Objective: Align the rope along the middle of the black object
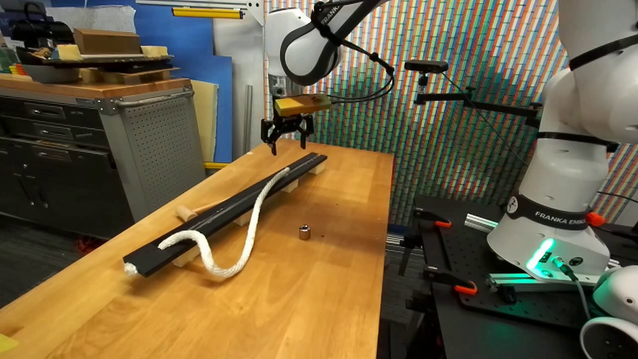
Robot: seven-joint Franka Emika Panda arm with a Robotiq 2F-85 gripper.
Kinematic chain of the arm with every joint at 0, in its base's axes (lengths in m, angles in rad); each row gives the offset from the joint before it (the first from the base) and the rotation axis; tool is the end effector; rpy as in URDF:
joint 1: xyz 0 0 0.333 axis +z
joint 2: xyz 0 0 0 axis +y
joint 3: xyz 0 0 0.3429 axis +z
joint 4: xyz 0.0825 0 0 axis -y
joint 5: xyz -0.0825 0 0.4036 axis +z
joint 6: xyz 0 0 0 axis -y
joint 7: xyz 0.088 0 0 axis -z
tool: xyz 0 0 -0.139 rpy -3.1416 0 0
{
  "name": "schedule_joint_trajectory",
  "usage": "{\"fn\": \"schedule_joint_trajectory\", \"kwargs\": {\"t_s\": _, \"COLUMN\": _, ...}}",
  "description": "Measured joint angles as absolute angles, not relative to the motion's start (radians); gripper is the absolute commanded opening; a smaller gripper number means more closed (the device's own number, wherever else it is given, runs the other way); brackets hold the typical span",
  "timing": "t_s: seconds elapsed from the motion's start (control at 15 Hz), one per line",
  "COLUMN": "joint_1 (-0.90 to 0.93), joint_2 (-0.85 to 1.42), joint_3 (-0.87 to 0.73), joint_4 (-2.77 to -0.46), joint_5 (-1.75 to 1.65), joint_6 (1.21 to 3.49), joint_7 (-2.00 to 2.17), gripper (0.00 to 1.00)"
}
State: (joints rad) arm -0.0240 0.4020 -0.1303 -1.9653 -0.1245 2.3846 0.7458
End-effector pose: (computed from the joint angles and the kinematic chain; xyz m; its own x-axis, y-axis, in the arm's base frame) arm 0.6343 -0.1002 0.2504 0.6968 -0.7100 0.1019 -0.7172 -0.6906 0.0929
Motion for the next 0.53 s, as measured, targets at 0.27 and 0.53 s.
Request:
{"fn": "schedule_joint_trajectory", "kwargs": {"t_s": 0.27, "joint_1": -0.016, "joint_2": 0.461, "joint_3": -0.139, "joint_4": -1.908, "joint_5": -0.111, "joint_6": 2.348, "joint_7": 0.821, "gripper": 1.00}}
{"fn": "schedule_joint_trajectory", "kwargs": {"t_s": 0.53, "joint_1": -0.017, "joint_2": 0.508, "joint_3": -0.141, "joint_4": -1.867, "joint_5": -0.063, "joint_6": 2.356, "joint_7": 0.828, "gripper": 1.00}}
